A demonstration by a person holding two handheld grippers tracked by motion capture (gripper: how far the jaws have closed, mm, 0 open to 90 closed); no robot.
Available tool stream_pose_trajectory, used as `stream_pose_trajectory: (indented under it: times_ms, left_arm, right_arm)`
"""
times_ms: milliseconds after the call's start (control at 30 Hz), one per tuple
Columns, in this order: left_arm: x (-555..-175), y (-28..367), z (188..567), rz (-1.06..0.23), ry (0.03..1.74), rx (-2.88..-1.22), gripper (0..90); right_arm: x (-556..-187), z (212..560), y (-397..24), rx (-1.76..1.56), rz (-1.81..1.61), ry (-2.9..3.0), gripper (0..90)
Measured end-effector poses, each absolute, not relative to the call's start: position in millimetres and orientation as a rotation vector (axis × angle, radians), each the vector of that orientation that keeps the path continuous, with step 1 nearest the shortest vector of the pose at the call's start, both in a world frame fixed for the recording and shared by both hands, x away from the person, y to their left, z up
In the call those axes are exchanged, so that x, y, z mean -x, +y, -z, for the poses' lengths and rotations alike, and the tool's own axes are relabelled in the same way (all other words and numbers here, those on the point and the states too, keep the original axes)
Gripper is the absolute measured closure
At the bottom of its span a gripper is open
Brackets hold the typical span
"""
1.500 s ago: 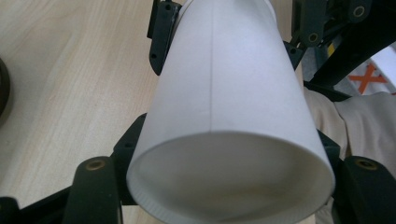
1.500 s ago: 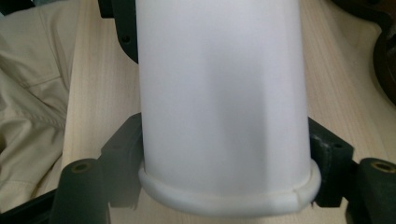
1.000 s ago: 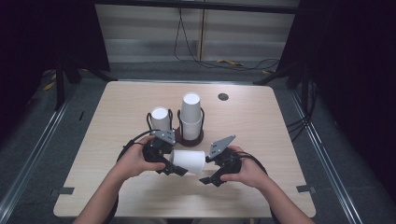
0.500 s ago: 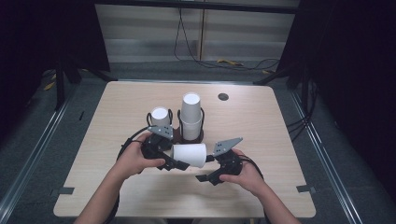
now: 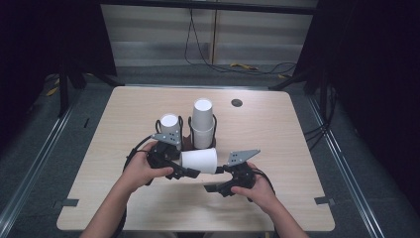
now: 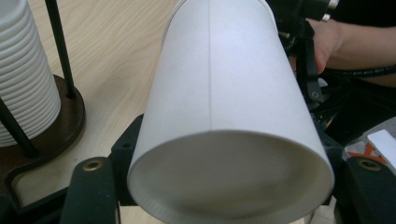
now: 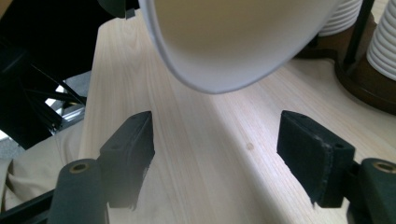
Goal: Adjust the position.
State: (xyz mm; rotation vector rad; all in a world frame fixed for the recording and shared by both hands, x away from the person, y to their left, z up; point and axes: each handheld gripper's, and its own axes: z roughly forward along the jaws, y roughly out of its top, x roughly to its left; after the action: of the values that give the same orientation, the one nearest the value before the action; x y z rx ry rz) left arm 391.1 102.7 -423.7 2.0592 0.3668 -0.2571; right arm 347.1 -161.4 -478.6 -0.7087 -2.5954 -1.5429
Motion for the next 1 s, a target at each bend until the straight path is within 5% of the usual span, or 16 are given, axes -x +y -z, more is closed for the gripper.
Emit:
stream_pose_trajectory:
  times_ms: [400,1000]
  left_arm:
    - [-390.7,99.7,430.8,0.277,0.361,-2.060,33.5]
    - [-388.3,97.1,435.4,0.305,0.337,-2.054,33.2]
  right_arm:
    - [-349.9,469.4,-161.3,0.676,1.614,-2.615,44.6]
    - [-351.2,468.4,-164.8,0.696,1.636,-2.598,40.9]
